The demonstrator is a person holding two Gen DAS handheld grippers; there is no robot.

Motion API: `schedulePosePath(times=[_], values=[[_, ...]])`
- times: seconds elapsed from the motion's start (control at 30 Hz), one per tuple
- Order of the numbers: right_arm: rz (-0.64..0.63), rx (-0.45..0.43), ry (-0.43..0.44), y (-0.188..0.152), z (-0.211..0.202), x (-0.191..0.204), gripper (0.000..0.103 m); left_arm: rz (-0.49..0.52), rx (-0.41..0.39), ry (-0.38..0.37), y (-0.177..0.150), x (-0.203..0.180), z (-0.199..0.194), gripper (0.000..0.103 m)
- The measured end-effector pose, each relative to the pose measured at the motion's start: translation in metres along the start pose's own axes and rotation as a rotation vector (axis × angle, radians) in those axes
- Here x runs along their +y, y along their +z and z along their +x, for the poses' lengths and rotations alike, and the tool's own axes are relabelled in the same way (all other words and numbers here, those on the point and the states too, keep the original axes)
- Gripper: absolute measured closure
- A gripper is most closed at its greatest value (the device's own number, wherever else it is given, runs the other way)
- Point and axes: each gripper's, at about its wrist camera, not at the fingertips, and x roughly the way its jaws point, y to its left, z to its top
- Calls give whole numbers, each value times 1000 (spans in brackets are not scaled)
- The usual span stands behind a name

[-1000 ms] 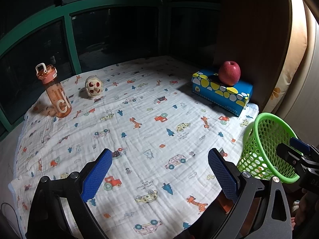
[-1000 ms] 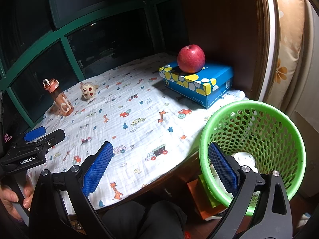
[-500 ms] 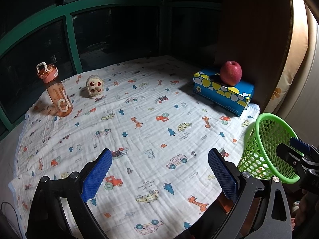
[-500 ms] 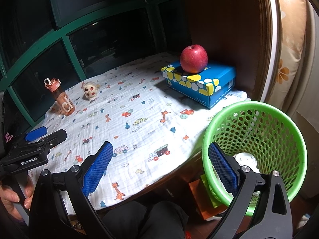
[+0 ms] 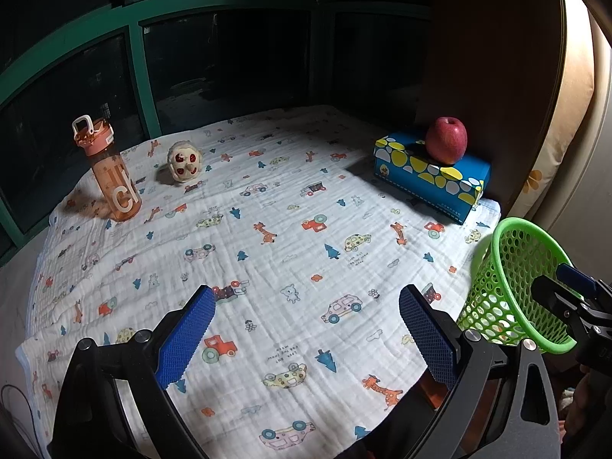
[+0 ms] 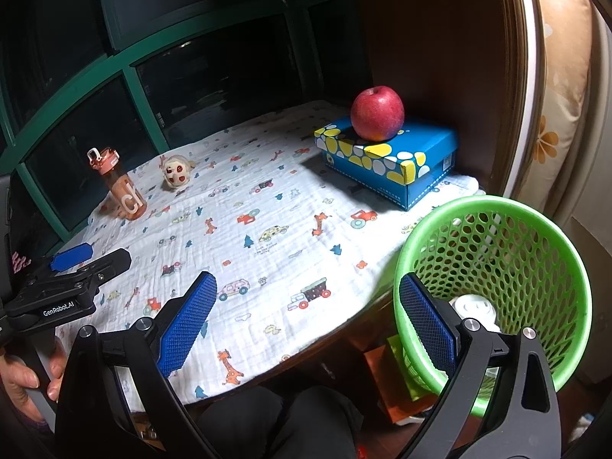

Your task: Collect trash

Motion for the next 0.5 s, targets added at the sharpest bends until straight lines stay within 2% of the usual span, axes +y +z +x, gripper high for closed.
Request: schedulePosePath(times=[0.5], values=[[-10, 9, 12, -1, 4, 3, 8, 1, 4, -1, -2, 0, 2, 9]])
